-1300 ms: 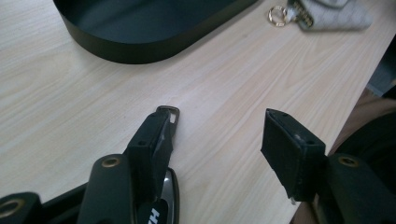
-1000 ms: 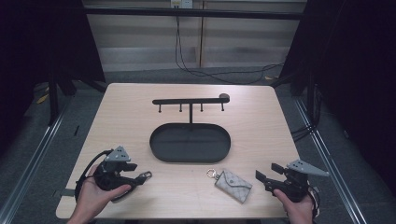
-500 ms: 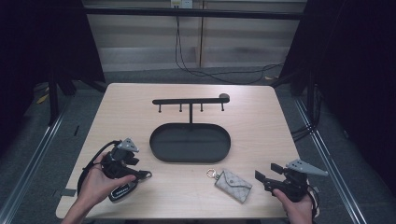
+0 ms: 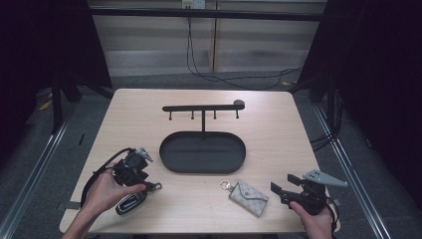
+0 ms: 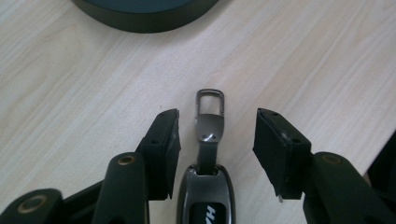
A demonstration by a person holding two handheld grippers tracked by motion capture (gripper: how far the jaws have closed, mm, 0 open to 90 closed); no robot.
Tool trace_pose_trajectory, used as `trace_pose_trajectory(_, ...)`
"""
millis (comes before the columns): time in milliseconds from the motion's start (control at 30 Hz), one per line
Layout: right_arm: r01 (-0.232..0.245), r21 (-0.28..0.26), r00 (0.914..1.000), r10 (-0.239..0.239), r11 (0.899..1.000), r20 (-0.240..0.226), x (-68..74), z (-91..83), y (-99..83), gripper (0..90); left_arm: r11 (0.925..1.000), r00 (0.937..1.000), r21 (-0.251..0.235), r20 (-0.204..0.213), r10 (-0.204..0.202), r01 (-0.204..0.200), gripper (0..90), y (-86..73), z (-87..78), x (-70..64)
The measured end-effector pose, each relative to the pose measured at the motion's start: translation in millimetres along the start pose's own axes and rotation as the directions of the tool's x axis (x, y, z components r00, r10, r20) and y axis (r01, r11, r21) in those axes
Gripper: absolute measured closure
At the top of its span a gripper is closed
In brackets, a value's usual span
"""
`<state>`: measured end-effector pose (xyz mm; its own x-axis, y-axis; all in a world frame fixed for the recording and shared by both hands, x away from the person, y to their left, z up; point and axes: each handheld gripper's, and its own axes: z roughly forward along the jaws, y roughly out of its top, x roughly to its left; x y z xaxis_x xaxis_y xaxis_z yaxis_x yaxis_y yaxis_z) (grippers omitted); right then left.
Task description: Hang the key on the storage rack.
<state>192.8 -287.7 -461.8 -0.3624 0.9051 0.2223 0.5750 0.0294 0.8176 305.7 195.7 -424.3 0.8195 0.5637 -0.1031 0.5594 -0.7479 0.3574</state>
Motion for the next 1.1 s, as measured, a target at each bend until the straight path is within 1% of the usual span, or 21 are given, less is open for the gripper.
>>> trace_pose_trajectory(33, 0.001, 0.000, 1.0000, -0.001, 1.000, 0.000, -0.2, 0.1, 0.0, 22.8, 1.0000, 1.0000, 0.005, -0.002, -0.003, 0.003, 50.6, 0.8, 0.9, 0.8)
trace_pose_trajectory(67, 0.001, 0.000, 1.0000, -0.001, 1.000, 0.000, -0.2, 0.2, 0.1, 22.8, 0.9996, 0.9999, 0.027, 0.010, -0.008, 0.008, 50.6, 3.3, 3.5, 1.9)
trace_pose_trajectory(133, 0.000, 0.000, 1.0000, 0.000, 1.000, -0.001, -0.1, 0.0, 0.1, 22.8, 0.9978, 0.9999, 0.065, 0.011, 0.007, -0.007, 50.5, 5.9, 5.5, 2.7)
trace_pose_trajectory(200, 0.000, -0.001, 1.0000, 0.000, 1.000, 0.000, -0.2, -0.3, 0.0, 22.8, 0.9966, 1.0000, 0.082, 0.008, 0.002, -0.003, 49.4, 7.7, 8.5, 3.3)
trace_pose_trajectory(267, 0.000, -0.001, 1.0000, 0.000, 1.000, 0.000, -0.4, -0.2, 0.0, 22.8, 0.9960, 1.0000, 0.089, 0.006, 0.003, -0.004, 49.2, 8.8, 9.4, 3.9)
trace_pose_trajectory(367, -0.001, 0.000, 1.0000, 0.001, 1.000, -0.001, -0.2, -0.2, 0.0, 22.8, 0.9927, 0.9999, 0.120, 0.004, 0.011, -0.011, 47.8, 12.3, 11.0, 5.6)
trace_pose_trajectory(467, 0.000, 0.001, 1.0000, 0.000, 1.000, 0.000, -0.2, 0.0, 0.0, 22.8, 0.9923, 0.9999, 0.123, 0.005, 0.013, -0.014, 46.4, 13.9, 12.8, 5.6)
trace_pose_trajectory(533, 0.001, 0.001, 1.0000, -0.001, 1.000, 0.000, -0.3, 0.3, 0.1, 22.8, 0.9914, 0.9998, 0.130, -0.006, 0.018, -0.017, 46.4, 15.9, 13.8, 5.7)
trace_pose_trajectory(567, 0.001, 0.001, 1.0000, -0.001, 1.000, 0.000, -0.4, 0.4, 0.1, 22.8, 0.9899, 0.9997, 0.140, -0.004, 0.023, -0.022, 46.4, 17.7, 14.2, 6.8)
trace_pose_trajectory(600, 0.001, 0.001, 1.0000, -0.001, 1.000, 0.000, -0.4, 0.4, 0.2, 22.8, 0.9895, 0.9999, 0.143, -0.003, 0.016, -0.016, 46.4, 18.3, 15.0, 6.6)
trace_pose_trajectory(633, 0.001, 0.001, 1.0000, -0.001, 1.000, 0.000, -0.4, 0.4, 0.1, 22.8, 0.9872, 0.9998, 0.158, 0.003, 0.021, -0.022, 46.7, 20.1, 16.5, 7.7)
trace_pose_trajectory(700, 0.000, 0.002, 1.0000, 0.000, 1.000, 0.000, -0.4, 0.3, 0.1, 22.8, 0.9860, 0.9998, 0.166, -0.004, 0.019, -0.018, 47.7, 21.8, 19.5, 7.7)
trace_pose_trajectory(800, 0.000, 0.000, 1.0000, 0.000, 1.000, -0.001, -0.3, 0.1, 0.0, 22.8, 0.9830, 0.9998, 0.182, 0.001, 0.020, -0.020, 48.0, 23.3, 22.7, 7.4)
trace_pose_trajectory(833, -0.001, 0.000, 1.0000, 0.001, 1.000, -0.001, -0.4, 0.0, 0.0, 22.8, 0.9825, 0.9996, 0.184, 0.005, 0.029, -0.029, 48.7, 23.8, 23.6, 7.8)
trace_pose_trajectory(867, -0.001, 0.000, 1.0000, 0.001, 1.000, 0.000, -0.6, 0.1, 0.0, 22.8, 0.9809, 0.9997, 0.193, 0.007, 0.025, -0.026, 48.9, 24.5, 26.3, 7.2)
trace_pose_trajectory(933, 0.000, 0.001, 1.0000, 0.000, 1.000, -0.001, -0.5, 0.2, 0.0, 22.8, 0.9761, 0.9993, 0.215, 0.013, 0.034, -0.036, 50.3, 25.0, 29.8, 7.1)
trace_pose_trajectory(1000, -0.001, 0.001, 1.0000, 0.001, 1.000, -0.001, -0.4, 0.1, 0.0, 22.8, 0.9756, 0.9993, 0.217, 0.010, 0.036, -0.037, 51.3, 25.2, 31.9, 7.0)
trace_pose_trajectory(1033, -0.001, 0.001, 1.0000, 0.001, 1.000, -0.001, -0.5, 0.0, 0.0, 22.8, 0.9753, 0.9991, 0.217, 0.007, 0.042, -0.042, 54.4, 25.4, 32.6, 6.8)
trace_pose_trajectory(1067, -0.001, 0.001, 1.0000, 0.001, 1.000, -0.001, -0.6, 0.0, 0.0, 22.8, 0.9760, 0.9988, 0.212, 0.003, 0.049, -0.049, 55.4, 25.6, 33.1, 6.6)
trace_pose_trajectory(1100, -0.001, 0.001, 1.0000, 0.001, 1.000, -0.001, -0.6, 0.0, 0.0, 22.8, 0.9757, 0.9990, 0.215, 0.011, 0.042, -0.044, 55.4, 25.8, 34.1, 6.5)
